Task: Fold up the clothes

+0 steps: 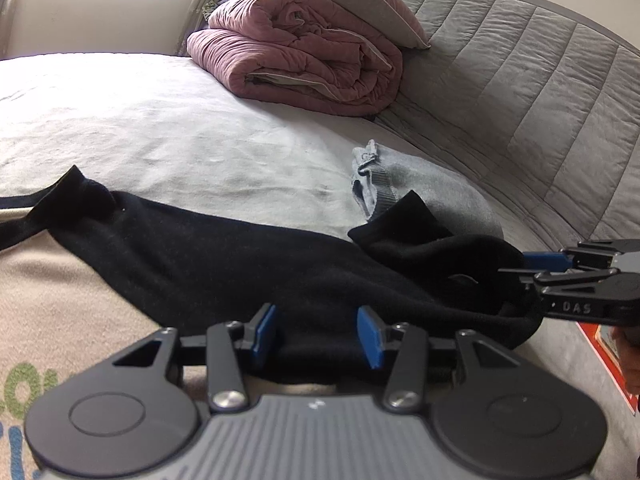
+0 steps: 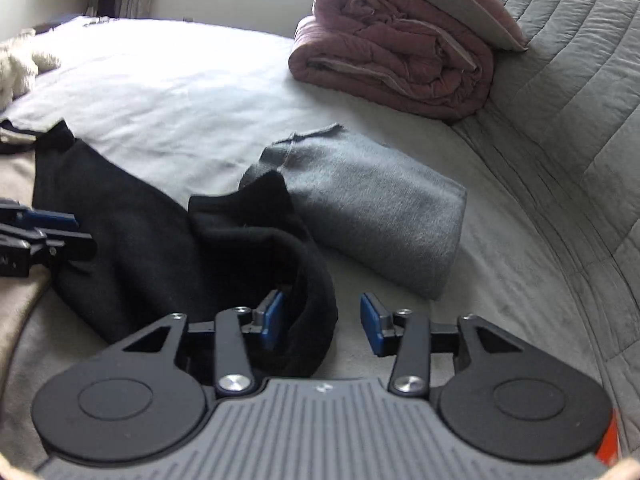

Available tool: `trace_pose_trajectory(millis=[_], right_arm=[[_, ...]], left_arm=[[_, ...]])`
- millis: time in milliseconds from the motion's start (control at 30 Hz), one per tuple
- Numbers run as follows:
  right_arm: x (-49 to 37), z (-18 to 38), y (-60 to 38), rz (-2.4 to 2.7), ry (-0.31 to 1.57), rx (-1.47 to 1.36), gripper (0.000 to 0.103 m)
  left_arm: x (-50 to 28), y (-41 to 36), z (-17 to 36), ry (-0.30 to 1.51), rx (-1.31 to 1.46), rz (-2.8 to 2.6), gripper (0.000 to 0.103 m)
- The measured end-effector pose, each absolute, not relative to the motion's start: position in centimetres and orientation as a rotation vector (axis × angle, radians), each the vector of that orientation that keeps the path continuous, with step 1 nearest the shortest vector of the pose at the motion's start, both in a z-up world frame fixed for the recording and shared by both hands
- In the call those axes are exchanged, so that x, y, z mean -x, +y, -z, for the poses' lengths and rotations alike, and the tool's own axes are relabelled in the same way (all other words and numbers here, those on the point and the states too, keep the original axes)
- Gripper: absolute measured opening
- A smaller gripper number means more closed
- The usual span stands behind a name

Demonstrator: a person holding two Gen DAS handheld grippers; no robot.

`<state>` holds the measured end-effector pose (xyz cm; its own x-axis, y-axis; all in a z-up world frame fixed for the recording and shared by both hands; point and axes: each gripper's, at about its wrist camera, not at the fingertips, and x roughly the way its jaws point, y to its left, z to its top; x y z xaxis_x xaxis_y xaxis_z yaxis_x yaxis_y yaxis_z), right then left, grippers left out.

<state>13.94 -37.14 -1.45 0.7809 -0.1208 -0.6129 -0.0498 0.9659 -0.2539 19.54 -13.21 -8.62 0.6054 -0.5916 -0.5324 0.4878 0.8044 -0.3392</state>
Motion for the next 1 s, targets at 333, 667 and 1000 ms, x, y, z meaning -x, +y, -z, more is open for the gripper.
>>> trace_pose_trajectory(millis=[333, 667, 1000], right_arm=[[-16.0, 1.3, -40.8, -0.002, 0.494, -0.151, 0.057], [-18.3, 4.7, -43.2, -0.036, 0.564, -0.403, 0.05], [-18.5, 5.6, -40.4, -0.008, 0.533, -0.248, 0.016]], left_arm=[[-19.5, -13.2, 8.6, 0.675, 0.168, 0.628, 0.046], [-19.4, -13.4, 8.7, 0.671, 0.155, 0.624, 0.047], [-19.4, -13.6, 8.7, 0.669, 0.145, 0.623, 0.048]])
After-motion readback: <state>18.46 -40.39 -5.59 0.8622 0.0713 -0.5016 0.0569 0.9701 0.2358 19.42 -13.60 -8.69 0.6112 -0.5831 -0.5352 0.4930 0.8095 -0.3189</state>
